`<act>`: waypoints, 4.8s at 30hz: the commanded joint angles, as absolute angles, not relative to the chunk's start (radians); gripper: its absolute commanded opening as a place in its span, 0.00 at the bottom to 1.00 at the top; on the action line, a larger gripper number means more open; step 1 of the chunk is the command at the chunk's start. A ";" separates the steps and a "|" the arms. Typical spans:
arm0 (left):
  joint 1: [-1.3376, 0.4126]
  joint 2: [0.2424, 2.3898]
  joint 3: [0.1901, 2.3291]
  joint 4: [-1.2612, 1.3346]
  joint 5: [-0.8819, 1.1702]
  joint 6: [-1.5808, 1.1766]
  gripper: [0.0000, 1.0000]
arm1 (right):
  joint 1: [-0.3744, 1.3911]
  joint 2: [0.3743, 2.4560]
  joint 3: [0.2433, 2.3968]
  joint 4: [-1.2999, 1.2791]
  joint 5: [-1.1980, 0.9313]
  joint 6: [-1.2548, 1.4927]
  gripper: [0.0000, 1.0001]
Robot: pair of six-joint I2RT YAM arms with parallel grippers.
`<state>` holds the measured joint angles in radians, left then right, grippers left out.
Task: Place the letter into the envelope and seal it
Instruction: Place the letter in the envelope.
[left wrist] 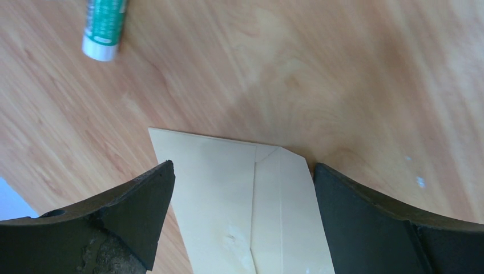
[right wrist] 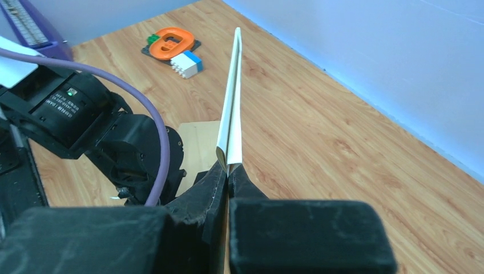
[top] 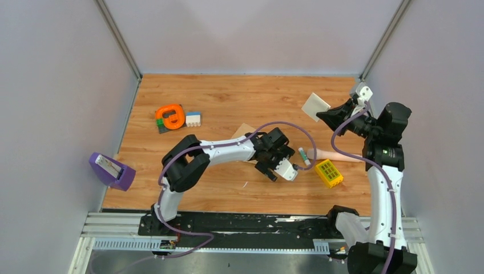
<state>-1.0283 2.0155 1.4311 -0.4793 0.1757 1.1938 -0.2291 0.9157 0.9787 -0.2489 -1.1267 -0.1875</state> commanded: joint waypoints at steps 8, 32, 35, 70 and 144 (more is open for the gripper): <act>-1.025 2.183 1.615 -0.422 0.059 1.021 1.00 | -0.244 0.885 1.026 -0.247 -0.899 -0.205 0.00; -0.955 1.984 1.642 -0.490 0.302 0.843 1.00 | -0.253 0.880 0.998 -0.125 -0.609 -0.080 0.00; -0.943 1.954 1.658 -0.512 0.312 0.813 1.00 | -0.255 0.878 0.993 -0.119 -0.601 -0.075 0.00; -0.555 2.261 1.793 -0.372 -0.110 0.970 1.00 | -0.264 0.893 0.971 -0.115 -0.701 -0.057 0.00; -0.902 2.370 2.100 -0.448 0.043 1.001 1.00 | -0.296 0.892 0.949 -0.094 -0.728 -0.051 0.00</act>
<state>-0.8886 2.3402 2.0075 -0.4694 0.0643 1.0084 -0.2897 0.9089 0.9615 -0.1383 -0.7197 -0.0605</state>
